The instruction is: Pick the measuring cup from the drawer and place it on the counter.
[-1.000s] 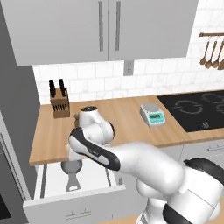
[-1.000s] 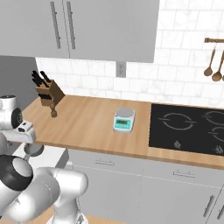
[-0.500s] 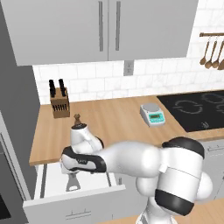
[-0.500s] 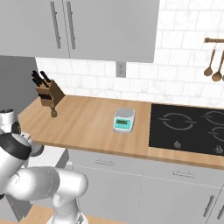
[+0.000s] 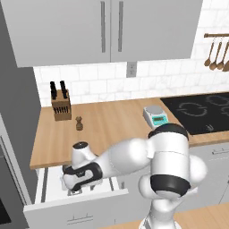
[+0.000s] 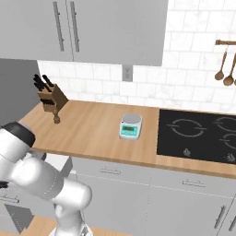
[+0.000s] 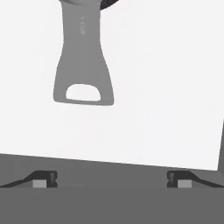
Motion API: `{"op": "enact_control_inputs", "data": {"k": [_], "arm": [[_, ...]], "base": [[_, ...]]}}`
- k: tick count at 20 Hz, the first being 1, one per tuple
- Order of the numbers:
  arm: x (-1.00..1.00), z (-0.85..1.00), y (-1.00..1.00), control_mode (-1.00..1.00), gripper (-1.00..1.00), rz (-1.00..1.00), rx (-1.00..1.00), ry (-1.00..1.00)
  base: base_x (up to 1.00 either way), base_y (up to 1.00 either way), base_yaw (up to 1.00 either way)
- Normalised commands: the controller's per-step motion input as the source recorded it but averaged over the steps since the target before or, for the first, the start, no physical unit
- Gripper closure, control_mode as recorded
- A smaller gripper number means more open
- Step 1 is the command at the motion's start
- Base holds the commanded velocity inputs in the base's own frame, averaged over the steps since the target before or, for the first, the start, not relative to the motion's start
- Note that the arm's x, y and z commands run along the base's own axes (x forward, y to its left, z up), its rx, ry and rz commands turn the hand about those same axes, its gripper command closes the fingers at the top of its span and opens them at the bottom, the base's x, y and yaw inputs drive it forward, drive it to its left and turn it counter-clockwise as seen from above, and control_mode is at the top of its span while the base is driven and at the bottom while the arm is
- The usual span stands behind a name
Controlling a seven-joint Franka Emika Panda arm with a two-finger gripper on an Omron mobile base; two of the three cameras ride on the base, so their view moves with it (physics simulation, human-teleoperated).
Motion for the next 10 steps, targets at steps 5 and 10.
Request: {"op": "enact_control_inputs", "data": {"k": [5,10], "arm": [[0.11,-0.19,0.11,-1.0,-1.0,0.0,0.0,0.03],[-0.03,-0.25,0.09,-1.0,-1.0,0.0,0.0,0.0]], "base": [[0.0,0.0,0.0],[0.0,0.0,0.0]]}}
